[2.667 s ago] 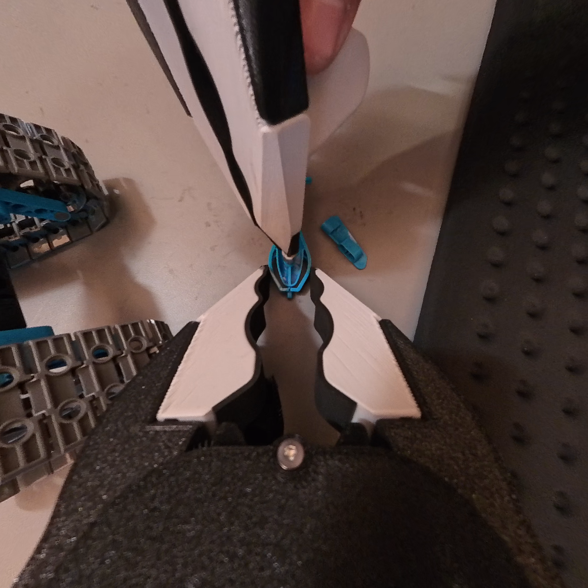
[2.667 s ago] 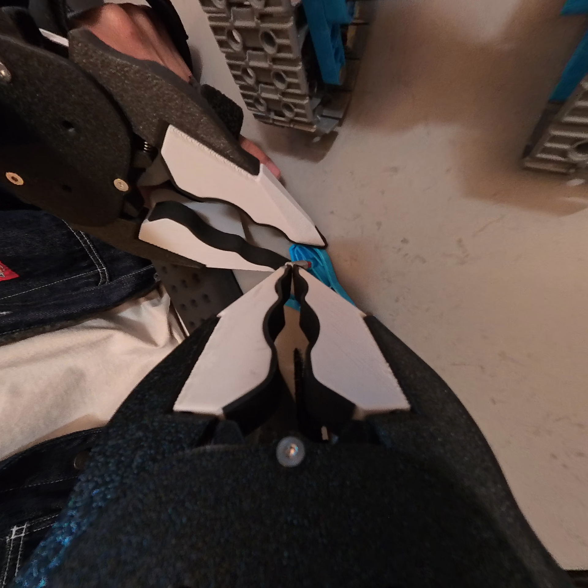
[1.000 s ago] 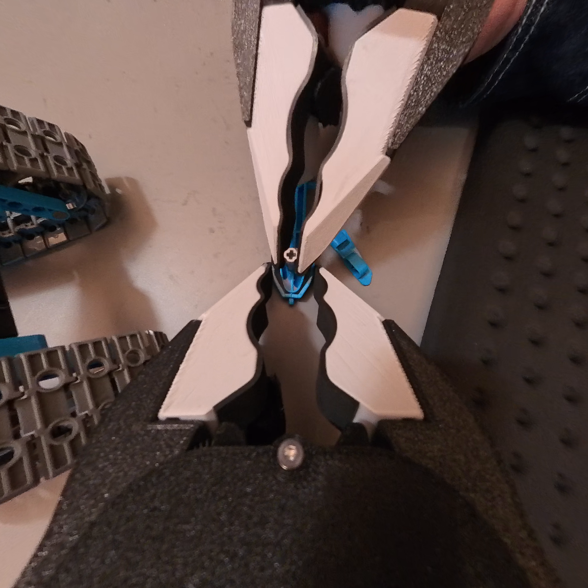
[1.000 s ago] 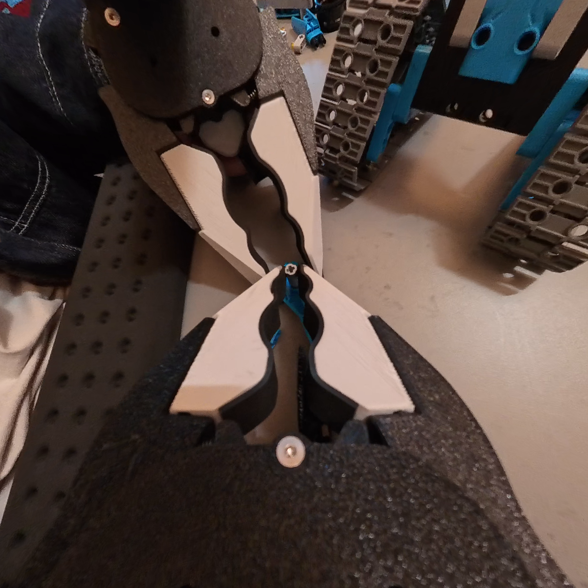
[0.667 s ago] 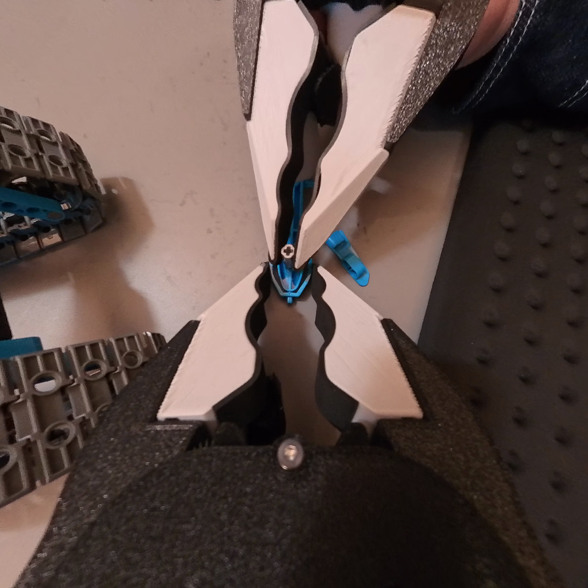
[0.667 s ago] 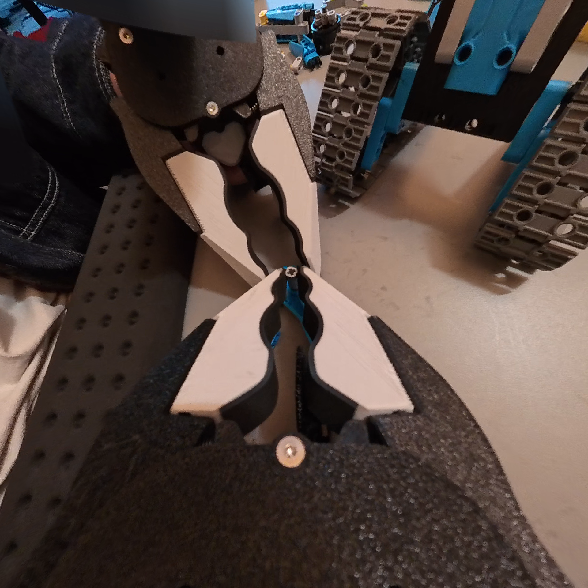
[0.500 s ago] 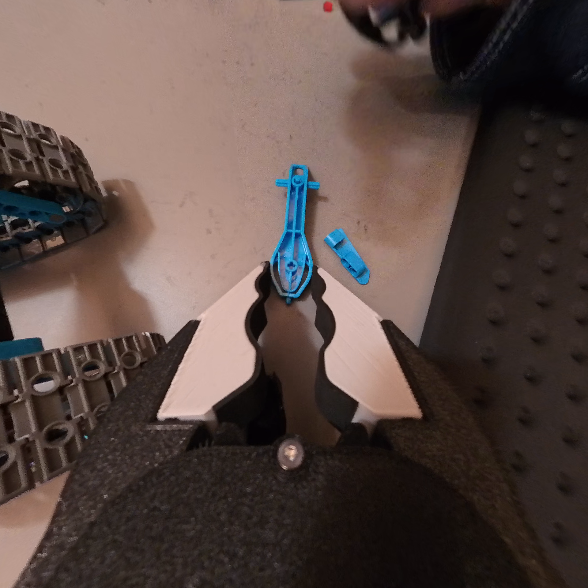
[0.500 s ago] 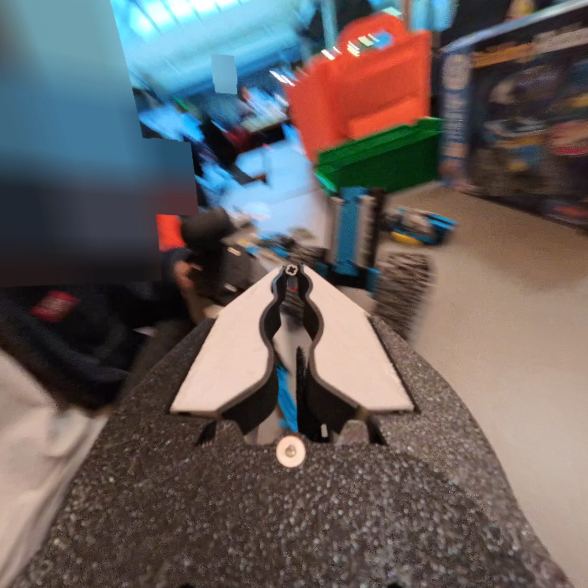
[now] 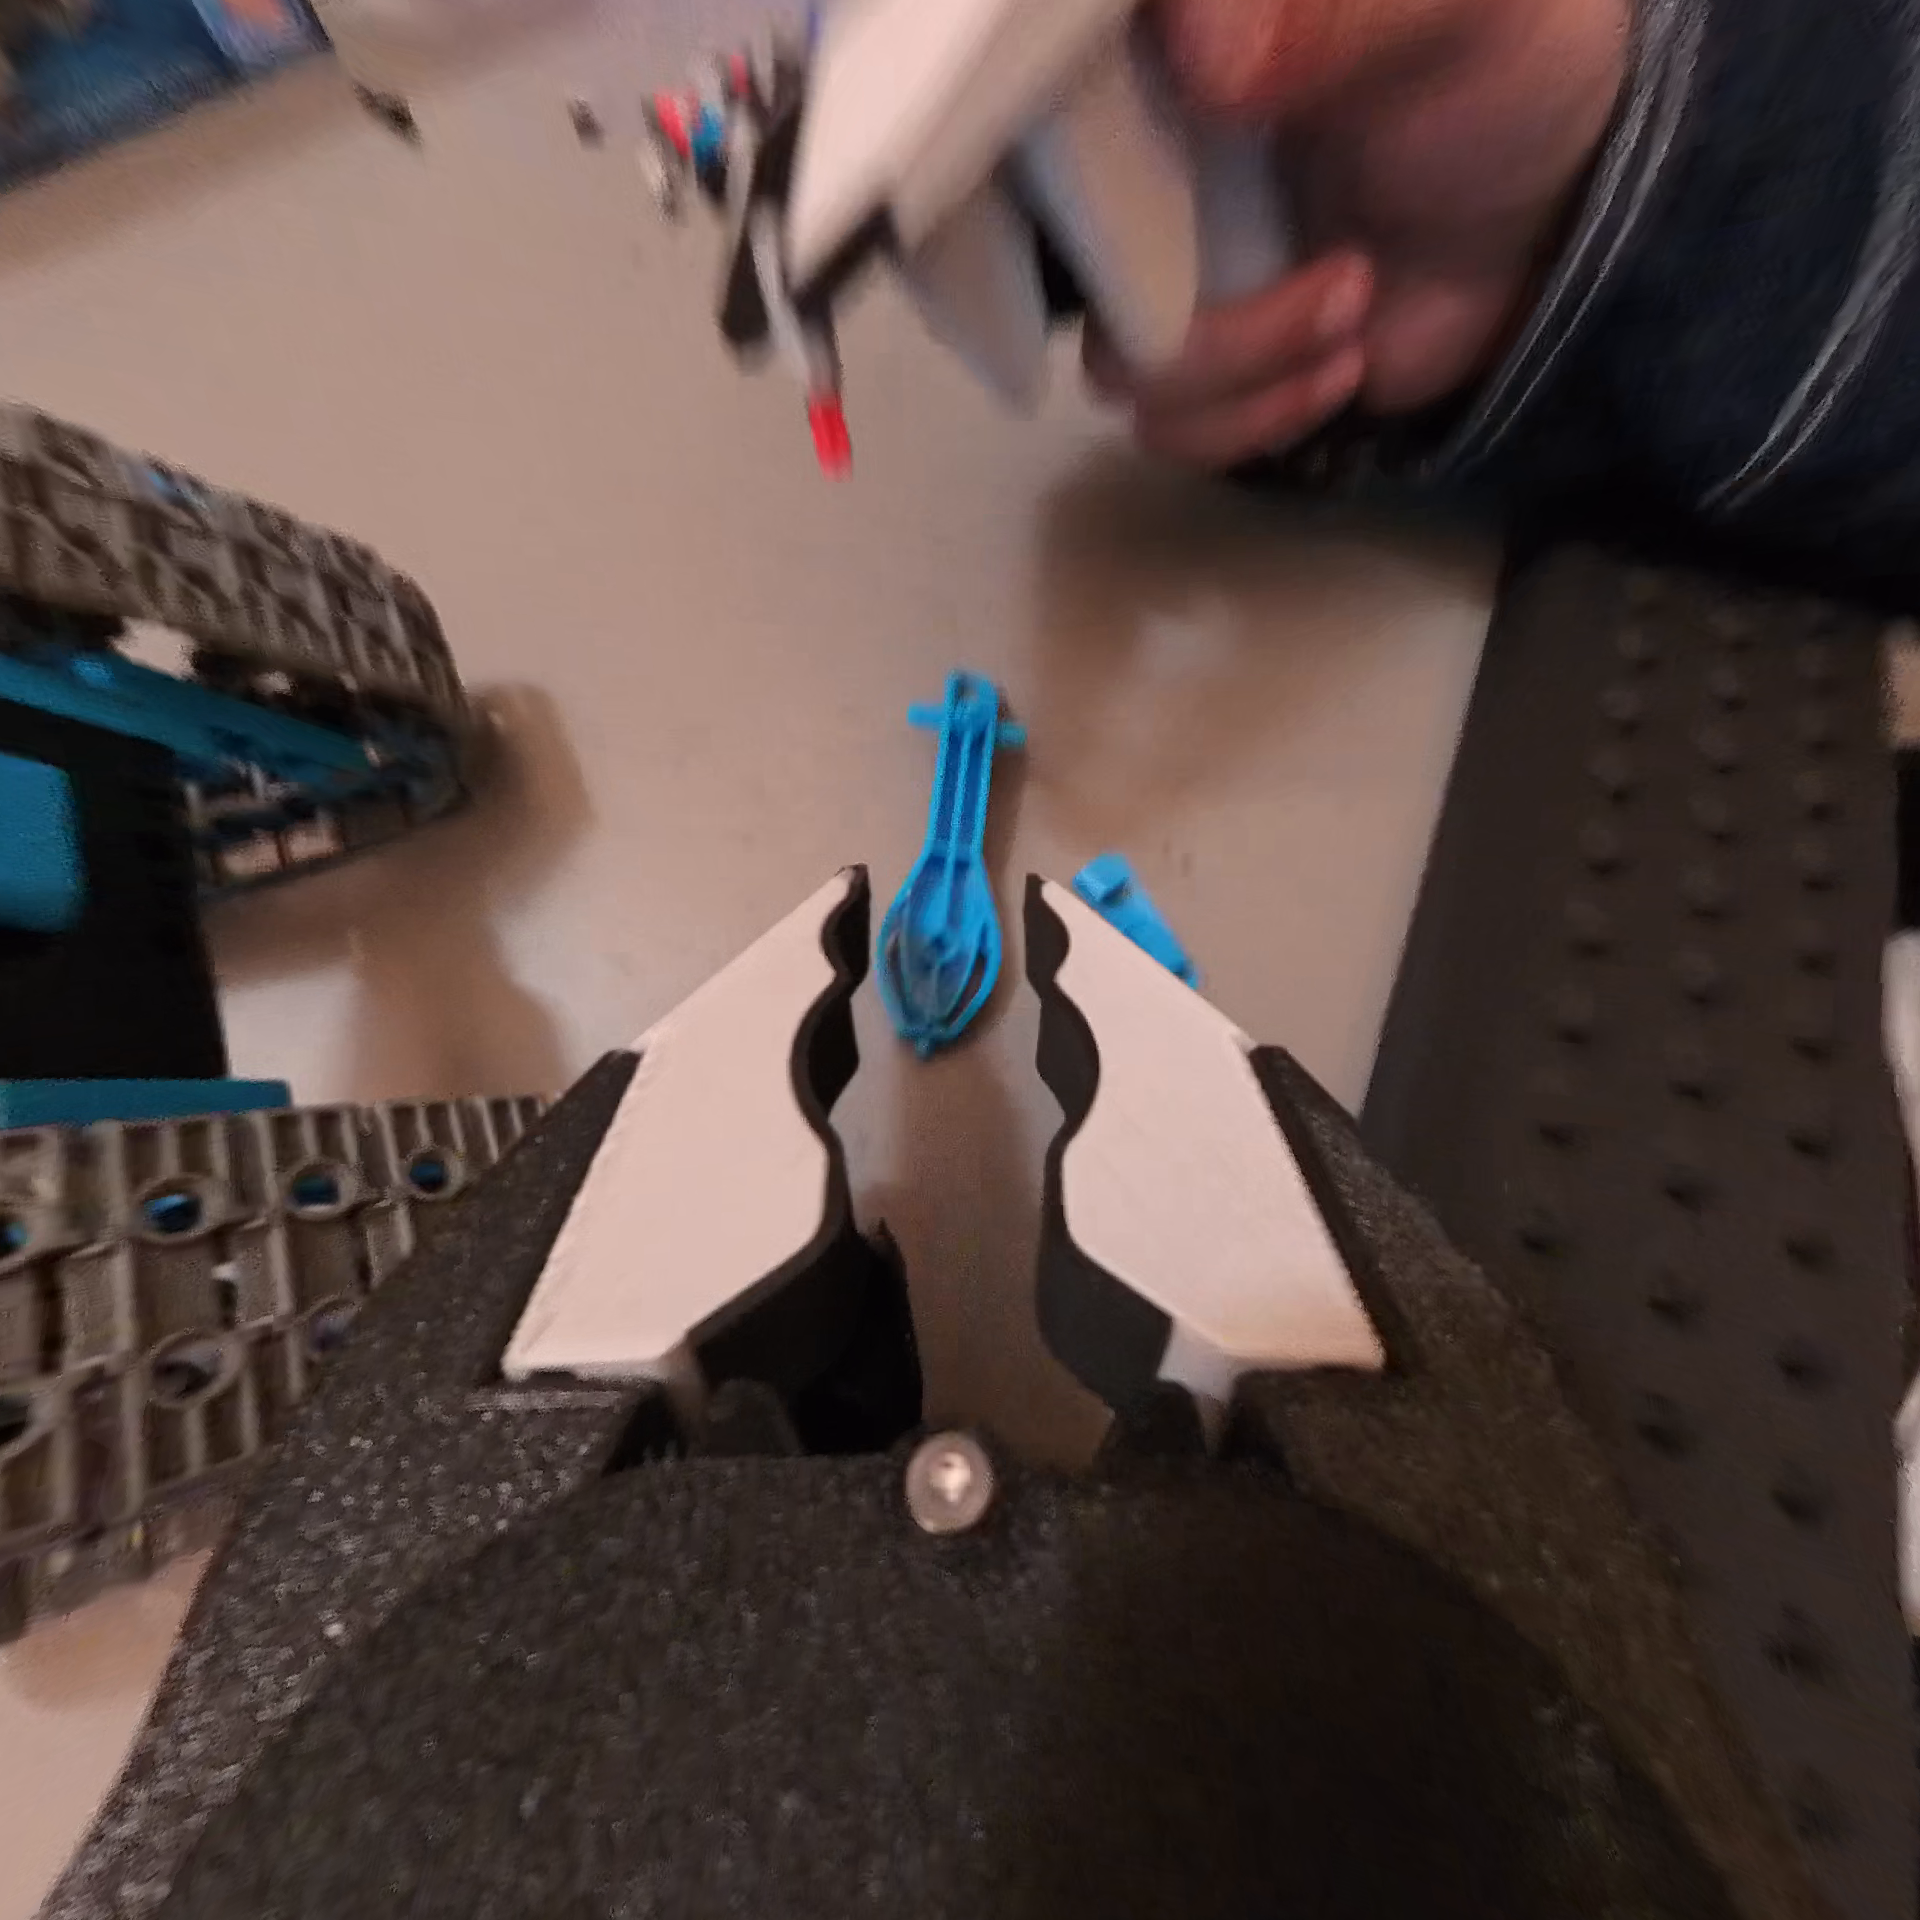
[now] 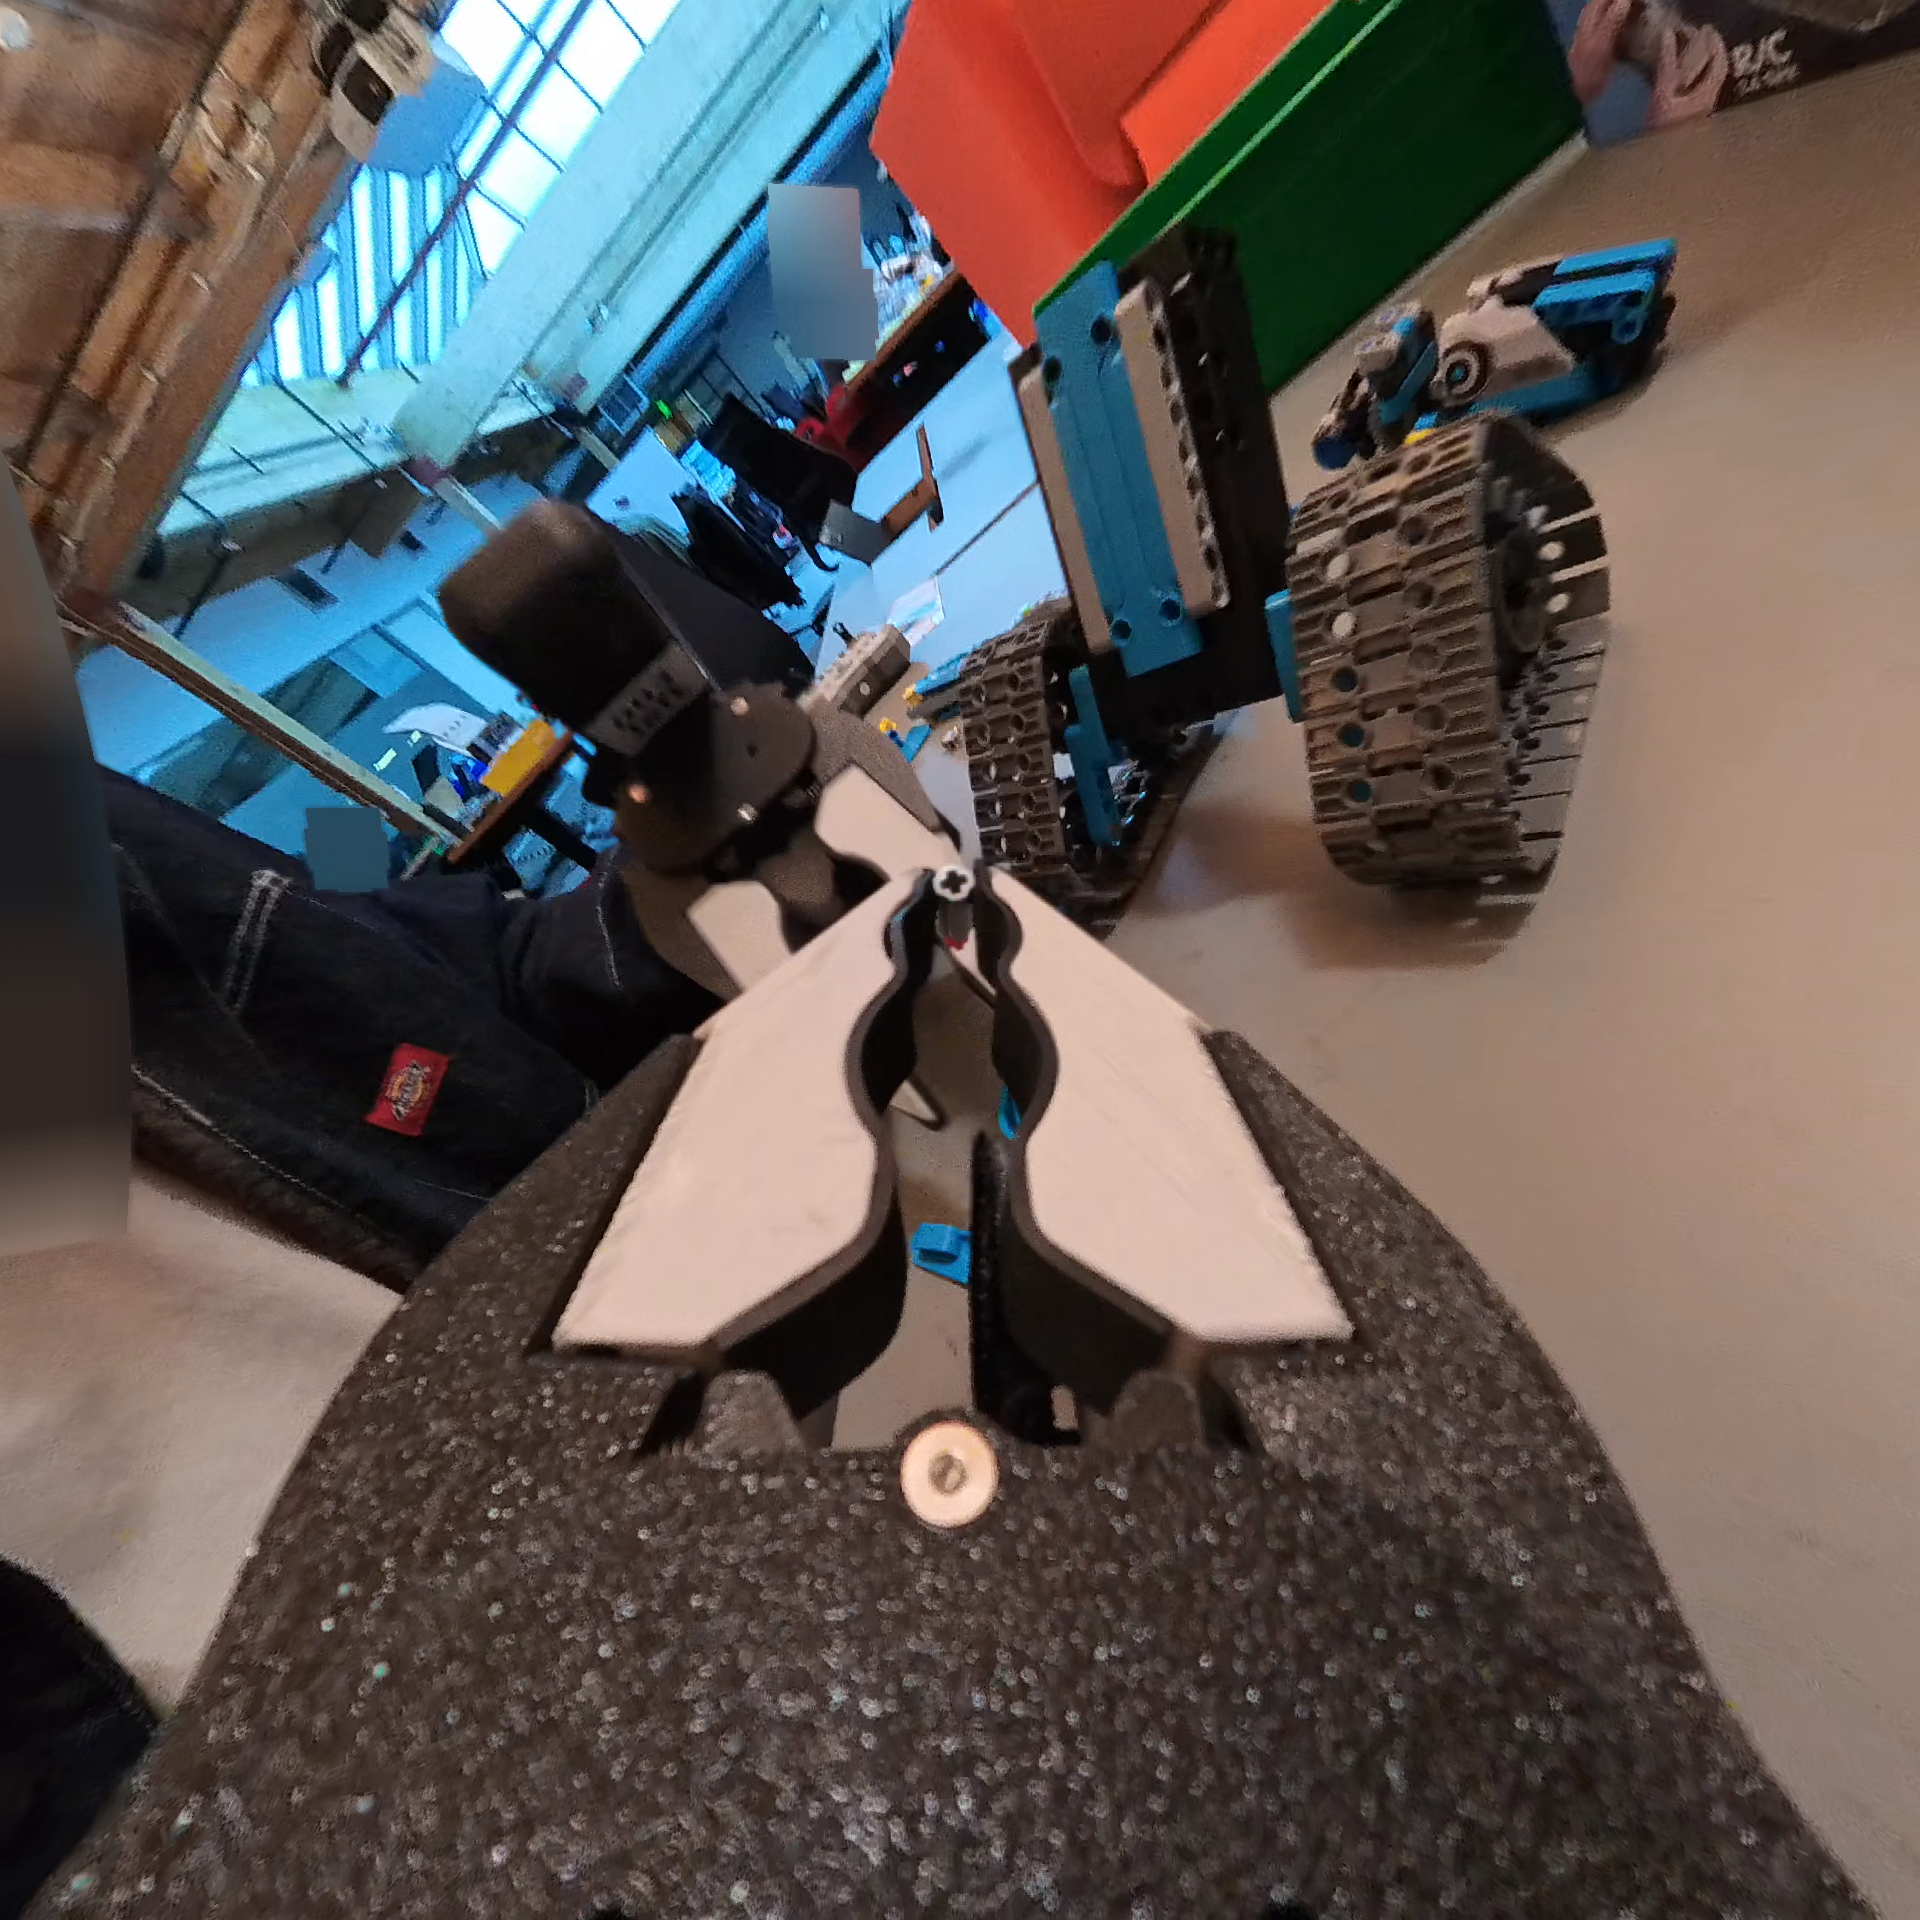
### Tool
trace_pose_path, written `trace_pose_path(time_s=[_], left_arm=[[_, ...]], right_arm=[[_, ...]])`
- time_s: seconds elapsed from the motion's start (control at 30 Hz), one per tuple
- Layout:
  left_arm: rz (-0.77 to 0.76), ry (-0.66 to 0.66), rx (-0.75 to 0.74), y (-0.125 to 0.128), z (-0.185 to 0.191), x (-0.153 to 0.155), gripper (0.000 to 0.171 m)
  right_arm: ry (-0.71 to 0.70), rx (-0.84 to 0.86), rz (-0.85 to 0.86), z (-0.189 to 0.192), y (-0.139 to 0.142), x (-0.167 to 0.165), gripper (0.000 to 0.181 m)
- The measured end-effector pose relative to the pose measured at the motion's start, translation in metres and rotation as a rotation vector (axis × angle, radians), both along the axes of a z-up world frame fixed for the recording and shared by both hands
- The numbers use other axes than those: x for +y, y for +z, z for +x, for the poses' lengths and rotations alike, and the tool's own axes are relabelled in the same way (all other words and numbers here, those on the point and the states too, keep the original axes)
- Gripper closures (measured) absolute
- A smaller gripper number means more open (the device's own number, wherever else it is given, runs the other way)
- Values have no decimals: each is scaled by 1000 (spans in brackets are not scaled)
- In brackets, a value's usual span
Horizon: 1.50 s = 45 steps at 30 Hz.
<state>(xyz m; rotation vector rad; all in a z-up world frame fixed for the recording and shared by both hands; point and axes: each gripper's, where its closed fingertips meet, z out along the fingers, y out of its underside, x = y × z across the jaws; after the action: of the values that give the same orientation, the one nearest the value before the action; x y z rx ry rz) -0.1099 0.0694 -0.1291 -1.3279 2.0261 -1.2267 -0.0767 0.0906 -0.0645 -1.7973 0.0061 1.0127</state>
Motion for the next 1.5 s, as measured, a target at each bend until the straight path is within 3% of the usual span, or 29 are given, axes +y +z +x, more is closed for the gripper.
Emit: trace_pose_path(time_s=[0.1,0.2,0.37,0.77,1.17,1.2,1.27,1.3,1.33,1.37,1.4,1.5], left_arm=[[-100,45,-119,28,5,4,143],[-142,57,-116,30,5,7,145],[-190,62,-129,35,5,8,169],[-346,87,-190,55,3,13,169],[-333,70,-194,55,1,10,170],[-319,73,-184,52,0,11,169],[-281,115,-133,38,-4,23,170],[-337,119,-169,48,-6,26,170],[-358,123,-182,51,-6,27,170],[-321,126,-155,44,-3,26,170],[-274,115,-134,38,-1,22,170],[-178,120,-133,32,2,21,170]], right_arm=[[54,-81,-11,-23,-7,4,176],[63,-181,-24,-32,-16,6,176],[82,-156,-8,-39,-12,7,176],[88,66,34,-35,6,9,178],[103,-32,52,-36,5,5,178],[85,-24,60,-32,7,5,179],[-180,193,252,50,57,-10,181],[-312,255,330,93,69,-29,181],[-319,112,291,90,62,-36,181],[-233,-90,191,60,39,-31,181],[-162,-166,145,32,23,-24,181],[-114,-167,130,12,22,-13,181]])
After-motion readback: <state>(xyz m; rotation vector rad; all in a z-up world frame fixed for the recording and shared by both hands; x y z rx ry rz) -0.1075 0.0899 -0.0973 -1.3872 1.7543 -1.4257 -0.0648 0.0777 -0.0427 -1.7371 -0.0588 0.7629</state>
